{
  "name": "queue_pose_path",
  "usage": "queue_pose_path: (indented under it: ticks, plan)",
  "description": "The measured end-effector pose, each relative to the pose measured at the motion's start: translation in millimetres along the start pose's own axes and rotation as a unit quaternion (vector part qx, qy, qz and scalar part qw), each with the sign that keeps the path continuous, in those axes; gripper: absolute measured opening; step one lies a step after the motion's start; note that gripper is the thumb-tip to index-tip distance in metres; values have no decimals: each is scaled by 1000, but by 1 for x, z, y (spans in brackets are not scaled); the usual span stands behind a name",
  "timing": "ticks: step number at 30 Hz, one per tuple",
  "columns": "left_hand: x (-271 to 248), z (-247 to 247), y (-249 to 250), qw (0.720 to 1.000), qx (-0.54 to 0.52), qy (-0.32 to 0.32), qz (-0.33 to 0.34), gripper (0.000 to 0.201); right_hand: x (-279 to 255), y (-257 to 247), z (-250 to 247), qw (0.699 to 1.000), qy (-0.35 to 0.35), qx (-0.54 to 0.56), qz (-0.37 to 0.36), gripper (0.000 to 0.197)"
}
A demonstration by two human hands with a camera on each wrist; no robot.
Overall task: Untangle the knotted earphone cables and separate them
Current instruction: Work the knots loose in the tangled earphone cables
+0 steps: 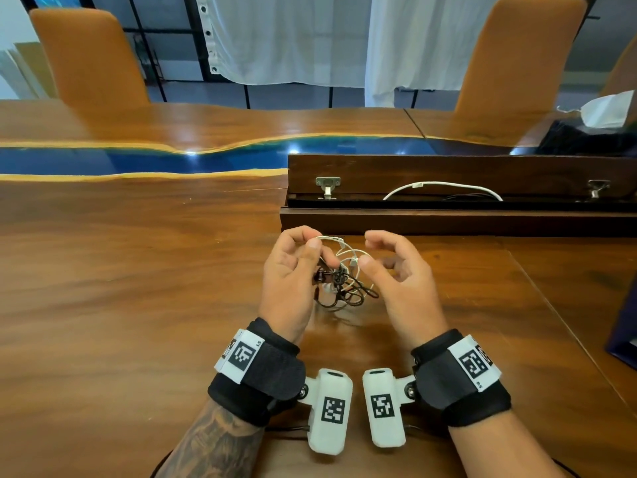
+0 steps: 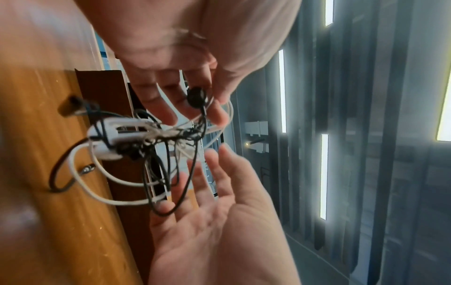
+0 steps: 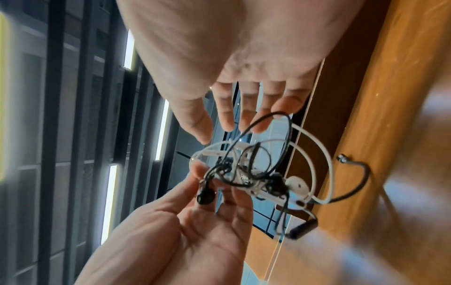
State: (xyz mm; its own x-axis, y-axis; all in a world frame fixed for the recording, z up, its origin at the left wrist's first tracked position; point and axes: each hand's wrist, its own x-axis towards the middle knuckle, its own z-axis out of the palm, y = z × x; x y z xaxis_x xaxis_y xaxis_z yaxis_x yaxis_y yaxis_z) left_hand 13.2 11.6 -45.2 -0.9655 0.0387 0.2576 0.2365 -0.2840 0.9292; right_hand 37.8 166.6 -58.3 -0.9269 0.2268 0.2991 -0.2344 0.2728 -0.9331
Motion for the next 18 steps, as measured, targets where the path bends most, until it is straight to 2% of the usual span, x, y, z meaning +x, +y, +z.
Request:
queue_pose_path:
  ticks: [2, 4, 7, 10, 13, 16, 18]
  plan:
    - [-2, 2, 0, 999, 13, -30, 0, 11, -1, 0, 2, 999, -44, 2, -2, 32]
    - [-3, 3, 0, 999, 31, -45, 2, 11, -1, 1, 4, 998, -56, 2, -16, 22]
    - [-3, 2, -1, 996, 72, -46, 2, 12, 2, 2, 1, 1000, -12, -3, -28, 8]
    - [-3, 0, 1, 992, 113, -57, 0, 10, 3, 2, -1, 999, 22, 14, -24, 6]
    - [-4, -1, 2, 984, 157, -87, -15, 25, 2, -1, 1, 999, 21, 44, -24, 7]
    - [-2, -2, 0, 977, 196, -81, -20, 44, 1, -6, 1, 996, 20, 76, -30, 8]
    - [0, -3, -2, 977, 200, -63, -23, 43, 2, -9, 0, 995, 22, 99, -18, 8]
